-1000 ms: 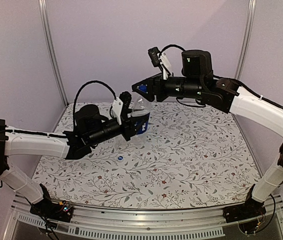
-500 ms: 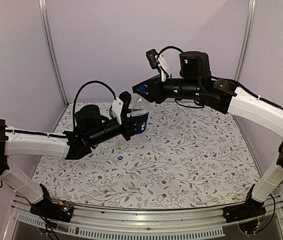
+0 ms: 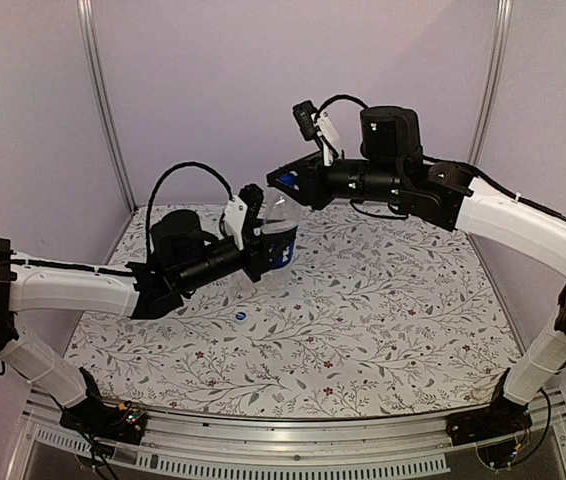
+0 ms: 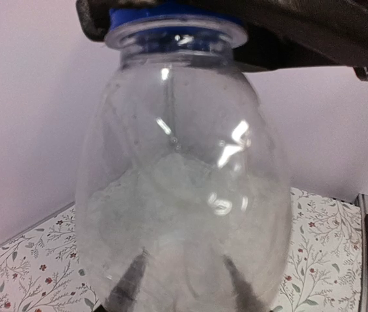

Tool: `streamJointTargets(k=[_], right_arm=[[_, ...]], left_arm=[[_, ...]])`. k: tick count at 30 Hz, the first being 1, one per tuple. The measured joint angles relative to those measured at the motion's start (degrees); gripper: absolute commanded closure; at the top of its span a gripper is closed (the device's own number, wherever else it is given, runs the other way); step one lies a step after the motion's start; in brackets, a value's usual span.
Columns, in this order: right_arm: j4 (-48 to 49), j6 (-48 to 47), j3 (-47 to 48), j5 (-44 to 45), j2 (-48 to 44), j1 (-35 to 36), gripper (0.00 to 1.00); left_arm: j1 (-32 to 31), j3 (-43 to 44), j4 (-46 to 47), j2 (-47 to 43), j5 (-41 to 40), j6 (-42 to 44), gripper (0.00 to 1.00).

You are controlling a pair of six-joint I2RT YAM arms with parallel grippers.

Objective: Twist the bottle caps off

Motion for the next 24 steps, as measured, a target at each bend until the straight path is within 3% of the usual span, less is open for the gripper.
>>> streamJointTargets(k=[4,8,20,24], right_arm=[[0.55,-0.46,-0.76,-0.17,-0.5,0.0,1.0],[1.79,-2.05,-2.6,-3.48,-1.68,-0.9,1.0],[0.96,-16.15,-4.72,-40.57,-4.61,-7.61,0.98],[0.02,-17.88,-4.72,-47.08,-4.61,-8.94,0.94]], left_arm=[[-0.04,0.0,-0.04,0.0,0.22,0.22,0.67],[-0.09,0.0,0.13,0.0,1.84,0.94,0.66],[1.33,-0.55,4.96,0.04,27.36,0.7,0.68],[1.64,-0.52,6.12,0.46,32.3,-0.72,0.68]])
